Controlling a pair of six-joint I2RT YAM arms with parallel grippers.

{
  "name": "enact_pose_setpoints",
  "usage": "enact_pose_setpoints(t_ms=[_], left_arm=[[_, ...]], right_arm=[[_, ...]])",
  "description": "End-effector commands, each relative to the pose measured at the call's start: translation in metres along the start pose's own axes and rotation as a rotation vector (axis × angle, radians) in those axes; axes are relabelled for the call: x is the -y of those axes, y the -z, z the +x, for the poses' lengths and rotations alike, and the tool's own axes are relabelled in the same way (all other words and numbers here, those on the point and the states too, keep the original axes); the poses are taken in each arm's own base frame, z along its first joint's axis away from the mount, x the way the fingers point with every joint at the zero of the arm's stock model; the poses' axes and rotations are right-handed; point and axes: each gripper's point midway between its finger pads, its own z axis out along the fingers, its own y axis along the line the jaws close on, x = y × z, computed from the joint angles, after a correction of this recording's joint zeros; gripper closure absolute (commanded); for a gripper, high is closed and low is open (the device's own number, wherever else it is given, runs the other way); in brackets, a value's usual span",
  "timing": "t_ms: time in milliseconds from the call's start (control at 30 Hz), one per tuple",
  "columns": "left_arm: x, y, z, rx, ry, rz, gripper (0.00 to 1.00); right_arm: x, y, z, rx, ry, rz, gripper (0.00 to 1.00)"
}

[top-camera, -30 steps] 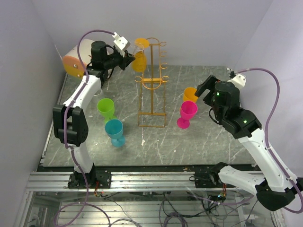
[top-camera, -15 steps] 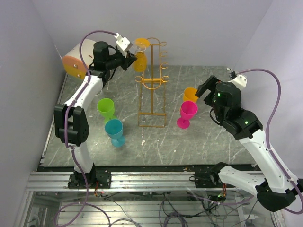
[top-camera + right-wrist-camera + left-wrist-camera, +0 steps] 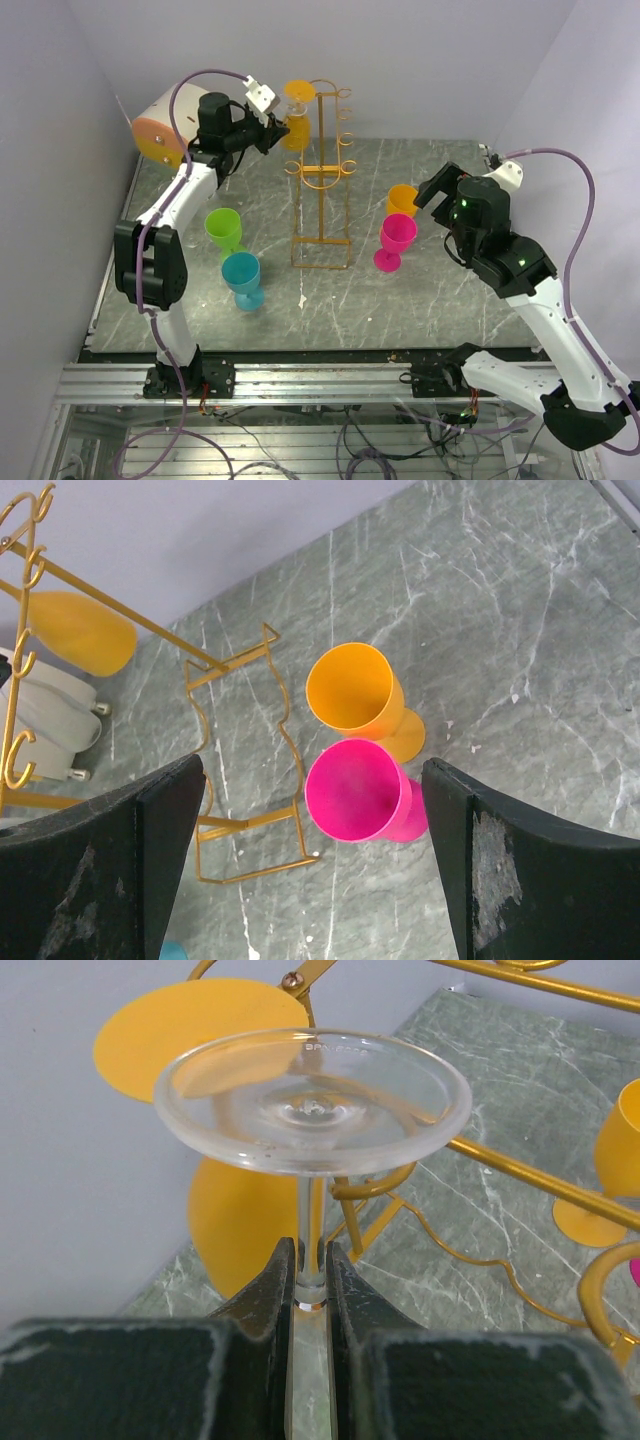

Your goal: Place the wine glass upside down on the wine glass rack

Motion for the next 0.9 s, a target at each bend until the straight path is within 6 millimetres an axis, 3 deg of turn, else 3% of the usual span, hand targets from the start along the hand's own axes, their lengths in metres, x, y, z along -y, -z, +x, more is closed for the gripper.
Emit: enact_pose_setpoints(t_ms=[0,233,767,867], left_arm=[[0.009,0.007,-0.039,0.083,-0.071,0.015,0.93],[0.016,0.009,-0.042,0.081,-0.085,0.042,0.93],[0.020,-0.009,-0.029,0.044,-0.087,0.049,0.93],[0.020,-0.009,-0.028,0.040,-0.080,0.045,0.87]], right_arm=[[0.005,0.001,0.002,0.000,-0.007,0.009,0.10],[0.007,0.003,0.004,-0.002,-0.010,0.009,0.10],[0.009,0.002,0.008,-0.011,-0.006,0.010,0.10],[0.008,0.000,0.010,-0.016,0.003,0.013,0.10]])
